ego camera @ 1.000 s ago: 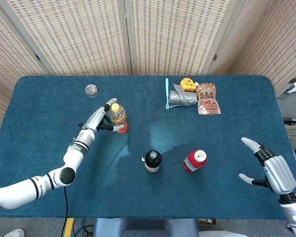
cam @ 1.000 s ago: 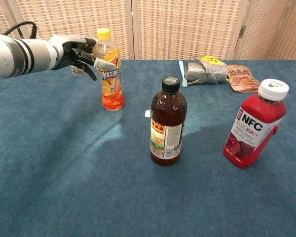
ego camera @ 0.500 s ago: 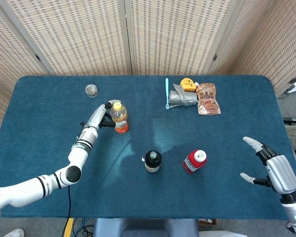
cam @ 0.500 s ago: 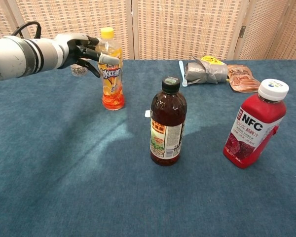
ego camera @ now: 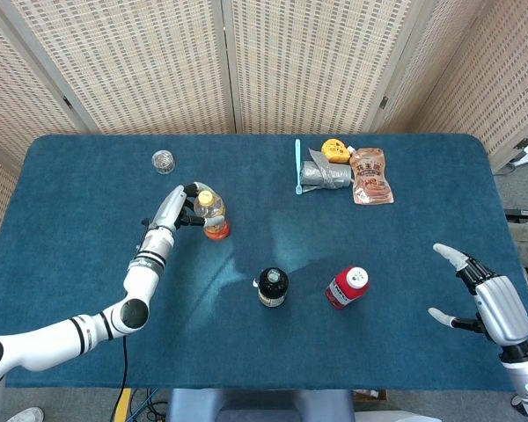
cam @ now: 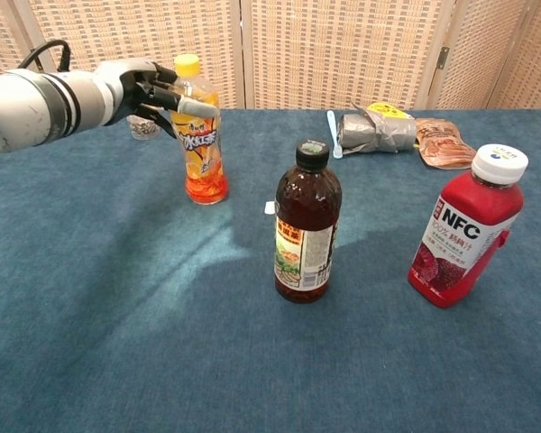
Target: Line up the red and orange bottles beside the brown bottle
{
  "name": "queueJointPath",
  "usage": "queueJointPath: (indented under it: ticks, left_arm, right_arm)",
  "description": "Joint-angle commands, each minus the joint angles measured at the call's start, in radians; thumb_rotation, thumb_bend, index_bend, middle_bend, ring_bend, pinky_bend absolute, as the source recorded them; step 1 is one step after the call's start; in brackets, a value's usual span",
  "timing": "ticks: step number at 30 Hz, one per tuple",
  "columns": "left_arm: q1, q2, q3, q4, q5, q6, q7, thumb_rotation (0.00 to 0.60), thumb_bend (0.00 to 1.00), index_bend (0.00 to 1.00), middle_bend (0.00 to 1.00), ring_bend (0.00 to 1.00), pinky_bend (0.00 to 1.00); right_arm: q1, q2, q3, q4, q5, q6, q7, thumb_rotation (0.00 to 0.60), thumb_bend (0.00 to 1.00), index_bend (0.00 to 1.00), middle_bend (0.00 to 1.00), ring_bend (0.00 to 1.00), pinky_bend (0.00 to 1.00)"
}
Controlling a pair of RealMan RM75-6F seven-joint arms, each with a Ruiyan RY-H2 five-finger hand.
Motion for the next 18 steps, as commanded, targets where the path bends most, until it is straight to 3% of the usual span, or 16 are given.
queueJointPath:
  ticks: [1,18]
  left_arm:
    - [0.002,0.004,-0.001,-0.009,0.008,0.006,0.005,0.600,0.09,0.46,0.38,0.31,0.40]
    - [0.060,0.088,0.027,-0.162,0.099,0.089,0.051,0.600,0.09,0.49,0.41,0.33,0.43]
  right_arm:
    - [0.000,0.000,0.000,0.000,0.000,0.000,0.000,0.600,0.00,0.12,0.18,0.19,0.43]
    - [0.004,-0.005,-0.004,0.000,-0.007,-0.011,-0.005,0.600,0.00,0.12,0.18,0.19,0.43]
